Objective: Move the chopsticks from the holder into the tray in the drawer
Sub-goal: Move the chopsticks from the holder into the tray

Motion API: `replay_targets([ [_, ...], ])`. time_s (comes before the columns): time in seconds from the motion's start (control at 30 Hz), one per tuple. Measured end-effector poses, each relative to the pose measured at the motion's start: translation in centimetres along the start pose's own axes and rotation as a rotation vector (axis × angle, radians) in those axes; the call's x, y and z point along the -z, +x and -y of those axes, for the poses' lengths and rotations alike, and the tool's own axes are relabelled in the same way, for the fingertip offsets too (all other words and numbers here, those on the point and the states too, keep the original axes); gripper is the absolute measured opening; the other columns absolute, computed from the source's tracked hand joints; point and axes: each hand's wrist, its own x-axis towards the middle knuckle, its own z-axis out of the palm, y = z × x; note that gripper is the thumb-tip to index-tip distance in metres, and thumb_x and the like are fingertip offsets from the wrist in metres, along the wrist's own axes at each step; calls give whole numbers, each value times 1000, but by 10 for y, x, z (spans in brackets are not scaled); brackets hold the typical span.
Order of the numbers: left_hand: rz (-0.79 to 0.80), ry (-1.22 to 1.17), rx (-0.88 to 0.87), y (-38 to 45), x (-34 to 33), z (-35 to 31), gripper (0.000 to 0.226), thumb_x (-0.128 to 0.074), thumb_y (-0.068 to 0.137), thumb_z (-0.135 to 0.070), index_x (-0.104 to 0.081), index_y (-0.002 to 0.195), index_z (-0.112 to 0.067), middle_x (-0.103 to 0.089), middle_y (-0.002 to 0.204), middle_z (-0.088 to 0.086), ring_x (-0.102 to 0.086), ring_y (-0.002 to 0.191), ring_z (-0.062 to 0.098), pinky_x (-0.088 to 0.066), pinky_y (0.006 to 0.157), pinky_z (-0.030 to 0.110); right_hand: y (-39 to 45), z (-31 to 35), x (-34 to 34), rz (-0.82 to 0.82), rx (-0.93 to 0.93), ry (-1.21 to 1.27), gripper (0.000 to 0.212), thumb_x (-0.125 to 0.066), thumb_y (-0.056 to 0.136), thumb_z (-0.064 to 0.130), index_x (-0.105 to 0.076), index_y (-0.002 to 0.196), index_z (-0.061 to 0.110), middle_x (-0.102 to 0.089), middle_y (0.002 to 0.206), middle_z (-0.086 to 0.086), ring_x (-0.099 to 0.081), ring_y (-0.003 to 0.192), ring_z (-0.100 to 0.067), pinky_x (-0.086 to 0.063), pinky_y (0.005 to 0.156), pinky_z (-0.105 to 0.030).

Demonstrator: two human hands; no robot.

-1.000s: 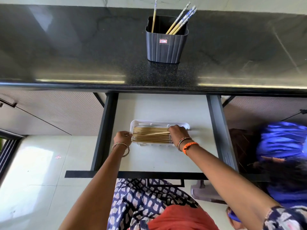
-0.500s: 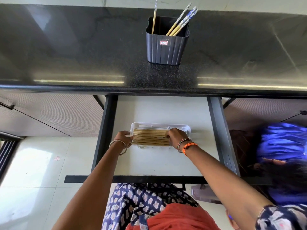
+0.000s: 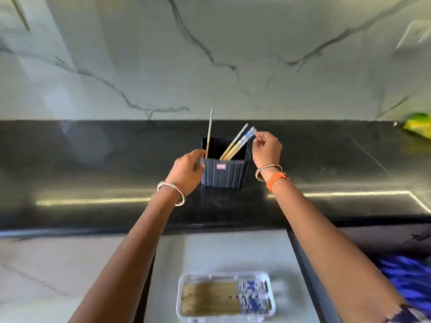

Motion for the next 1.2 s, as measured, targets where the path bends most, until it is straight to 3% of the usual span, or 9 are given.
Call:
replay_targets([
  [0.07, 61, 107, -35, 20, -4, 3, 49, -51, 86, -3, -47, 133, -14, -58, 129, 13, -55, 120, 30, -41, 103, 33, 30, -7, -12, -3, -152, -10, 33, -51, 91, 3, -63, 122, -2, -65, 122, -21, -60, 116, -32, -37, 97, -27],
  [0.13, 146, 194, -45, 37, -10, 13, 56, -48, 88, 1, -37, 140, -16, -42, 147, 11, -31, 141, 27, -29, 115, 35, 48, -14, -24, 11, -247, 69, 42, -55, 92, 8, -54, 134, 2, -59, 132, -19, -55, 124, -29, -36, 104, -26],
  [0.2, 218, 259, -42, 45, -15, 22, 62, -42, 87, 8, -33, 143, -18, -27, 155, 6, -9, 147, 24, -22, 118, 38, 57, -20, -36, 57, -313, 125, 44, -56, 91, 8, -53, 135, 4, -58, 133, -17, -55, 124, -29, -39, 108, -30],
  [0.27, 266, 293, -42, 46, -21, 31, 65, -38, 86, 13, -32, 143, -18, -18, 158, 3, 0, 148, 23, -22, 118, 39, 61, -26, -45, 97, -332, 144, 38, -58, 89, 5, -61, 126, 4, -65, 123, -17, -61, 116, -30, -46, 104, -34],
  [0.43, 216, 213, -38, 39, -33, 45, 63, -38, 89, 9, -29, 145, -20, -6, 160, -2, 4, 148, 20, -24, 117, 37, 72, -40, -59, 26, -311, 178, 18, -65, 81, 3, -74, 97, 1, -74, 95, -20, -72, 89, -35, -58, 84, -44],
  [0.7, 262, 187, -8, 42, -29, 43, 62, -38, 91, 7, -26, 145, -21, -2, 160, -2, 4, 148, 20, -17, 118, 38, 79, -30, -54, 124, -393, 184, 21, -63, 88, 7, -71, 104, -5, -72, 102, -23, -71, 95, -32, -58, 88, -42],
  [0.97, 218, 209, -13, 38, -33, 46, 68, -40, 88, 9, -22, 146, -22, -1, 160, -3, 5, 148, 20, -21, 118, 40, 86, -15, -23, -79, -263, 228, 18, -61, 86, -1, -72, 99, -6, -72, 98, -22, -71, 90, -31, -58, 86, -43],
  [1.1, 129, 230, -38, 28, -37, 43, 72, -43, 85, 8, -21, 147, -21, -6, 160, 2, 6, 147, 24, -22, 119, 45, 83, -8, 15, -201, -215, 307, 17, -59, 87, -2, -70, 99, -7, -70, 91, -20, -68, 81, -27, -59, 82, -41],
  [1.2, -15, 106, -20, 6, -40, 37, 69, -41, 83, 10, -27, 145, -17, -17, 158, 3, -4, 148, 22, -23, 118, 40, 66, -6, 48, -352, -147, 416, 17, -57, 85, -3, -70, 96, -2, -68, 83, -15, -69, 79, -27, -59, 79, -42],
])
